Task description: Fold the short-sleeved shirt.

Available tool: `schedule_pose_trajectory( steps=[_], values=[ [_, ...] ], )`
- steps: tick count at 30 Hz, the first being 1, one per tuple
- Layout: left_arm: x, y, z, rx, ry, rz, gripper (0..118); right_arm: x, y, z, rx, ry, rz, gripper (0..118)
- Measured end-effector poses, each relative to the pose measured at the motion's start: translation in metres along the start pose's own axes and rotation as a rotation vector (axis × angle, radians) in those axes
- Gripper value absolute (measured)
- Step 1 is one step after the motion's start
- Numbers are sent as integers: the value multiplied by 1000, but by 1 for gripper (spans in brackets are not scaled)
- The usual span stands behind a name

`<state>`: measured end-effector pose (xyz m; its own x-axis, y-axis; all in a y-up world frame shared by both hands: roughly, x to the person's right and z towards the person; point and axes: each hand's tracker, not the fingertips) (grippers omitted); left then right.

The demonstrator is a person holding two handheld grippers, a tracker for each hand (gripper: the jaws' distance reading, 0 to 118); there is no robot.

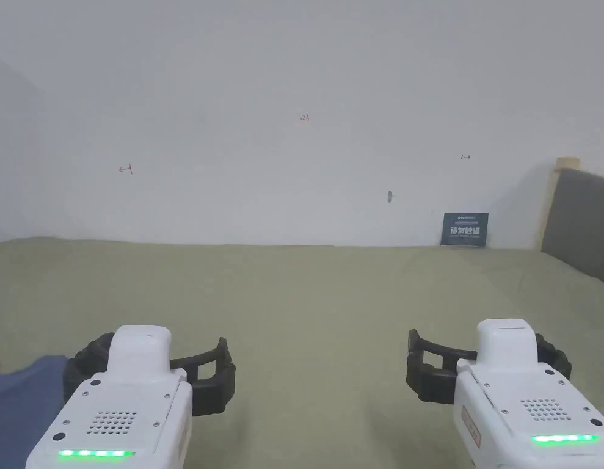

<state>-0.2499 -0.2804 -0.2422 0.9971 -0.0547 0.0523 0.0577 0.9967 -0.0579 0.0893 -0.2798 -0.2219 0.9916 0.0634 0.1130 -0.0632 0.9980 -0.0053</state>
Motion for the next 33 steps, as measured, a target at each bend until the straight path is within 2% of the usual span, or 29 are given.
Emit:
schedule_pose_trajectory(
  steps=[33],
  values=[
    [1, -2, 0, -4, -1, -4, 118, 0, -3, -2, -8, -8, 28, 118]
  ],
)
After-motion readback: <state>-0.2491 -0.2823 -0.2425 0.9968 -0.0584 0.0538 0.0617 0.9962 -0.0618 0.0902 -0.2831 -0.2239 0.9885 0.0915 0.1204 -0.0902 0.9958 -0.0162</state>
